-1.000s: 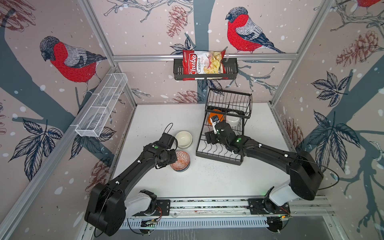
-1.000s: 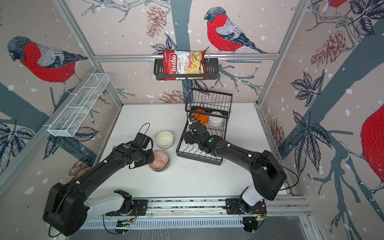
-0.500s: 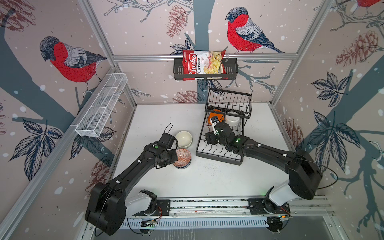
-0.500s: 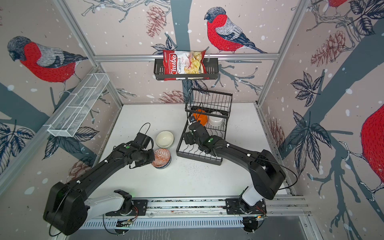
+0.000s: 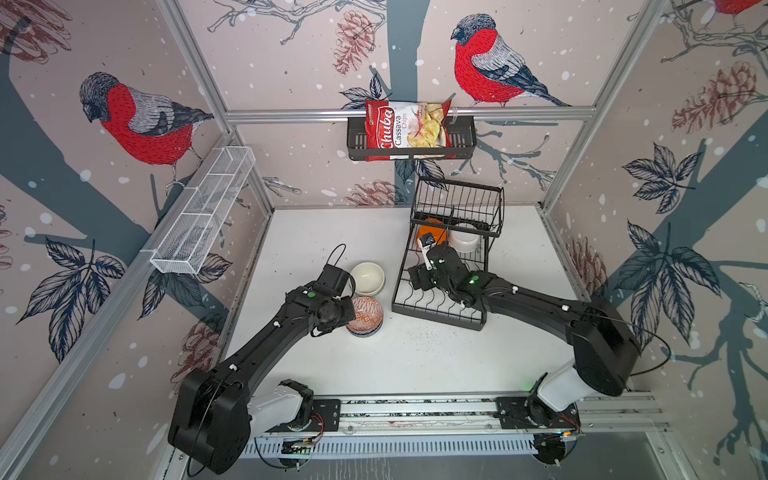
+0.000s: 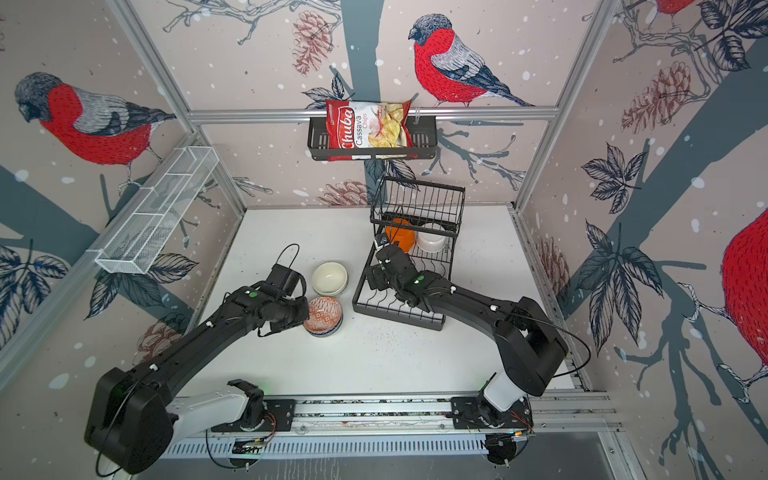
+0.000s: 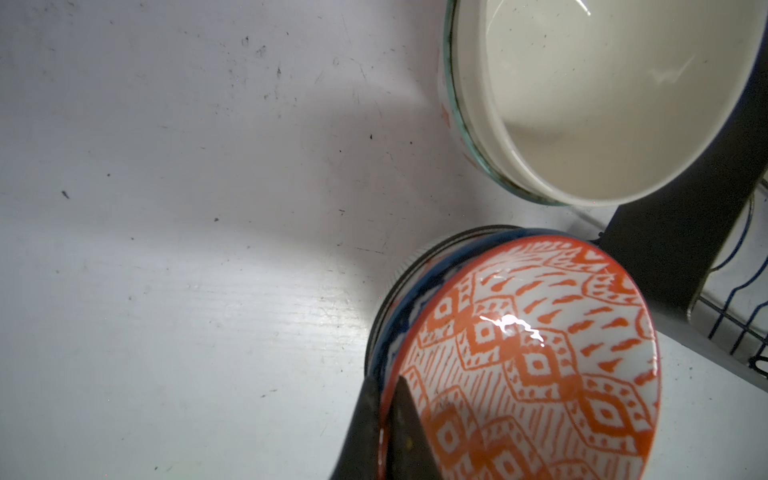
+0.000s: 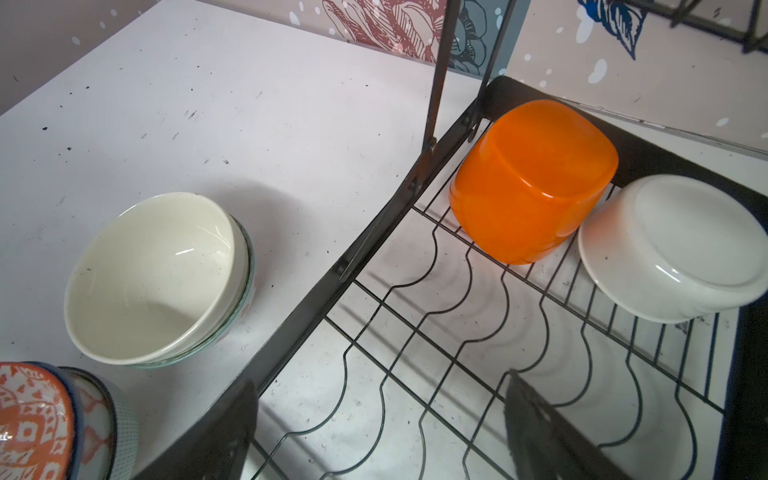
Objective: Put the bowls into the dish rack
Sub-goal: 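Grasp the rim of the orange patterned bowl with the left gripper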
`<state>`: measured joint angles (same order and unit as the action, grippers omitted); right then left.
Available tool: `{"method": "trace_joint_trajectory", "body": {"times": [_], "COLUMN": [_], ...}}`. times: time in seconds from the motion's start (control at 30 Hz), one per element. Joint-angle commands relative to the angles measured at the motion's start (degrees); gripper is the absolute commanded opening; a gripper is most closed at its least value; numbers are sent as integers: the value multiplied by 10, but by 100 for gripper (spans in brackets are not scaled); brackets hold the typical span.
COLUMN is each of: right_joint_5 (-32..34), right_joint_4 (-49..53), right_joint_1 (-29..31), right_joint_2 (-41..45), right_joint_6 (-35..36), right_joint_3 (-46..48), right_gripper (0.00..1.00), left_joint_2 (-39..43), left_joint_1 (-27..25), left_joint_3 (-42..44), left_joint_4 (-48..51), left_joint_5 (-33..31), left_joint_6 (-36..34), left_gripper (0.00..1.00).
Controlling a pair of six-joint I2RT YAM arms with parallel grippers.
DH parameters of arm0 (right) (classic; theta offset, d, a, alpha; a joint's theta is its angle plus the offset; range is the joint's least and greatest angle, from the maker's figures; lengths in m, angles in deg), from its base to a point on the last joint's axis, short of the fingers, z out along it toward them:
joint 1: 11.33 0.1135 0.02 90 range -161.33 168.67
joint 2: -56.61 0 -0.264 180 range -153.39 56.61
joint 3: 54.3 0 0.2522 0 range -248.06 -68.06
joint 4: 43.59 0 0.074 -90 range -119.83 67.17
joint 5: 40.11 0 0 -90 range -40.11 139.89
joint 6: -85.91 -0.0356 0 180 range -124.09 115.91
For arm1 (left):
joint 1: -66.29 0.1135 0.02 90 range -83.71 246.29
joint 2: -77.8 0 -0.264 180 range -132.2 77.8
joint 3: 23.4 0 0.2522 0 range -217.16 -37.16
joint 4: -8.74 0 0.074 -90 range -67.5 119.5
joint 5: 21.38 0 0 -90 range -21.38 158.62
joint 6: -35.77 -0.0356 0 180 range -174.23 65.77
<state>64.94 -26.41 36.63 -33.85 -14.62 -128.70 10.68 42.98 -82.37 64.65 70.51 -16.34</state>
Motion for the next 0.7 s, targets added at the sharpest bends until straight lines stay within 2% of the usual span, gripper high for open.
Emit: {"method": "trace_joint_trajectory", "body": {"times": [0.0,0.13,0.33,0.43,0.67], "right_joint_5": [-2,-2,-4,-5,-3], "right_joint_4": [-12,-11,-12,-14,-16], "right_joint_1": [1,1,2,2,2], "right_joint_2": [-2,-4,-8,-9,-7], "right_joint_6": [4,3,4,5,7], "right_joint_3": [-5,-5,-7,-7,-3], "right_gripper": [92,92,92,92,91], "left_joint_2": [2,0,1,2,2], "left_joint_1": [1,1,1,1,0], "left_joint_3": [-3,-7,-21,-22,-23], "left_joint_4": [7,10,23,26,23], "left_joint_5": [0,3,-6,-8,-6], "left_joint_6": [-13,-18,-22,-22,-22], "left_gripper": [3,8,9,16,7]}}
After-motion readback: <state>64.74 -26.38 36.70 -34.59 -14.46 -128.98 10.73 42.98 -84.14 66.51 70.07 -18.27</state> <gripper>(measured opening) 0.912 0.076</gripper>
